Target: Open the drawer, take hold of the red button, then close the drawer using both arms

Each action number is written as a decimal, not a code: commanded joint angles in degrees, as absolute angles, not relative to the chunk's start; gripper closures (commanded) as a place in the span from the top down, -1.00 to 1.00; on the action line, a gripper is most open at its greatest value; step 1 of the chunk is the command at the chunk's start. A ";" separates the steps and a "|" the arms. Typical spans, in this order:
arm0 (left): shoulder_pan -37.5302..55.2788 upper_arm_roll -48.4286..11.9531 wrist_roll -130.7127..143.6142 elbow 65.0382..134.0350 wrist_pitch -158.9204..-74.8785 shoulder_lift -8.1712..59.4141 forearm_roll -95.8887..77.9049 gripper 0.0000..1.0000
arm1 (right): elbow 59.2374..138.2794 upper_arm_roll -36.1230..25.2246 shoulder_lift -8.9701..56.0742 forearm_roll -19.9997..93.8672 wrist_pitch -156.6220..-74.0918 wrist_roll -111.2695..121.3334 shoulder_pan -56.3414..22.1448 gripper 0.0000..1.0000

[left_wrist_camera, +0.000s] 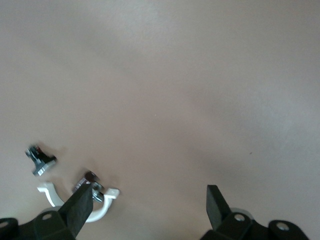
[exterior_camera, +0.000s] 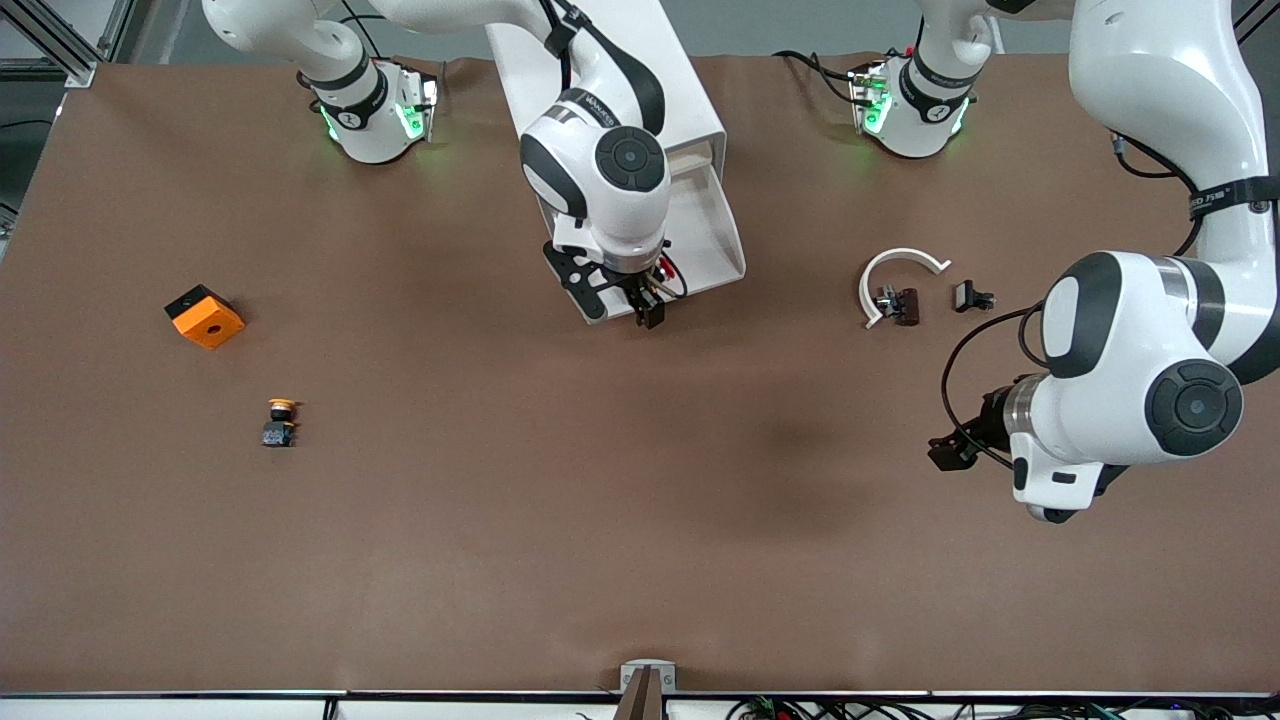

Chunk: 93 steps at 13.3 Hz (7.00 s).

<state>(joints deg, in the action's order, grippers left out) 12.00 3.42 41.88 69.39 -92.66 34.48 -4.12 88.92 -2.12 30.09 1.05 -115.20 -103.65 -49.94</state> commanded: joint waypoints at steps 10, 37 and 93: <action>12.48 -1.65 26.54 88.99 -105.25 24.63 -1.50 1.00 | 86.75 -2.46 31.38 2.81 -114.70 -103.80 -50.80 0.95; 18.62 -23.29 54.29 115.31 -132.01 21.35 -2.28 1.00 | 81.56 -3.16 23.38 3.62 -98.17 -45.06 -29.55 -1.00; 2.20 -6.60 3.89 93.60 -86.48 -5.53 2.90 1.00 | 110.31 -2.99 27.79 3.43 -139.69 2.98 -1.23 1.00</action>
<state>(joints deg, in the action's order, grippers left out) 0.92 -8.70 7.41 91.09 -86.80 -2.70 4.02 111.56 -3.71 30.89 3.22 -145.05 1.32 -2.32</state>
